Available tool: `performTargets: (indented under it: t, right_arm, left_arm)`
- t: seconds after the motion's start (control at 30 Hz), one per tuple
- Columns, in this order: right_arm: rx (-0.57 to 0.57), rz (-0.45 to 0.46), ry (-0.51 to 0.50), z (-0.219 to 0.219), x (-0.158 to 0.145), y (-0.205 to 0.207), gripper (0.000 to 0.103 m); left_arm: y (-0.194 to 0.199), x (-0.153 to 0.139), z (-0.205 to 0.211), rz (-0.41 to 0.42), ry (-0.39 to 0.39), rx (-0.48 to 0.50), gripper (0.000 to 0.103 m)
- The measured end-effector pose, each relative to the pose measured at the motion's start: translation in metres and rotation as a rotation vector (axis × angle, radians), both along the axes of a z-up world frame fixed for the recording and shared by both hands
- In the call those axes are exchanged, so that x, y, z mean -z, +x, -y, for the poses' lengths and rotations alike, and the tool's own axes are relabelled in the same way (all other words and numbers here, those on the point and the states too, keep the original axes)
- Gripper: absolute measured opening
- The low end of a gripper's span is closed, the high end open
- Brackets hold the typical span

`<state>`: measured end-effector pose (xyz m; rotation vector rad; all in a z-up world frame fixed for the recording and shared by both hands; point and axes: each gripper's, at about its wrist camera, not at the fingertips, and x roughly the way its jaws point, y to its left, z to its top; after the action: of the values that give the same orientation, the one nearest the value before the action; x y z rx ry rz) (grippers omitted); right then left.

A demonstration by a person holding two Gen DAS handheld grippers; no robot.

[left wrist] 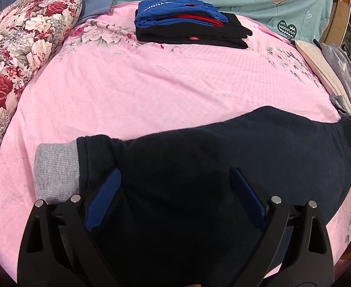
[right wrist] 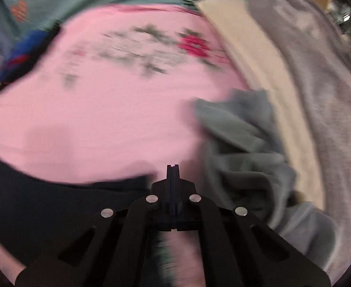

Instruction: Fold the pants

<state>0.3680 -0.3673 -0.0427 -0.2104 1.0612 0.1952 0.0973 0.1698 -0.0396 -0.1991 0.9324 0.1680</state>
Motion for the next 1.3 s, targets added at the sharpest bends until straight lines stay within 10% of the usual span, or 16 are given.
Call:
performTargets:
  t: [0.07, 0.2, 0.57, 0.77, 0.87, 0.93, 1.03, 1.17, 1.3]
  right_arm:
    - [0.033, -0.048, 0.197, 0.019, -0.005, -0.006, 0.003]
    - [-0.015, 0.021, 0.288, 0.024, -0.035, -0.033, 0.041]
    - [-0.036, -0.078, 0.611, 0.042, -0.038, -0.032, 0.048]
    - [-0.066, -0.067, 0.307, 0.019, -0.019, -0.034, 0.049]
    - [-0.077, -0.05, 0.291, 0.012, -0.021, -0.037, 0.011]
    - [-0.119, 0.043, 0.281, 0.006, -0.04, -0.045, 0.006]
    - [-0.153, 0.172, 0.33, 0.004, -0.066, -0.052, 0.006]
    - [-0.066, 0.074, 0.208, 0.009, -0.024, -0.033, 0.006]
    - [0.007, 0.074, 0.059, 0.01, -0.008, -0.041, 0.034]
  left_arm:
    - [0.0, 0.0, 0.0, -0.003, 0.0, 0.001, 0.096]
    - [0.002, 0.002, 0.004, -0.016, 0.017, 0.009, 0.098]
    - [0.001, 0.002, 0.004, -0.01, 0.007, 0.008, 0.098]
    - [0.0, 0.001, 0.004, -0.009, 0.006, 0.009, 0.098]
    - [0.0, 0.001, 0.004, -0.003, 0.0, 0.008, 0.098]
    - [-0.002, 0.0, 0.002, 0.007, -0.014, 0.005, 0.098]
    - [-0.002, 0.0, 0.002, 0.012, -0.017, 0.001, 0.098]
    - [-0.002, -0.001, 0.003, 0.01, -0.008, 0.0, 0.098]
    - [-0.007, -0.011, 0.013, 0.026, 0.048, -0.019, 0.098]
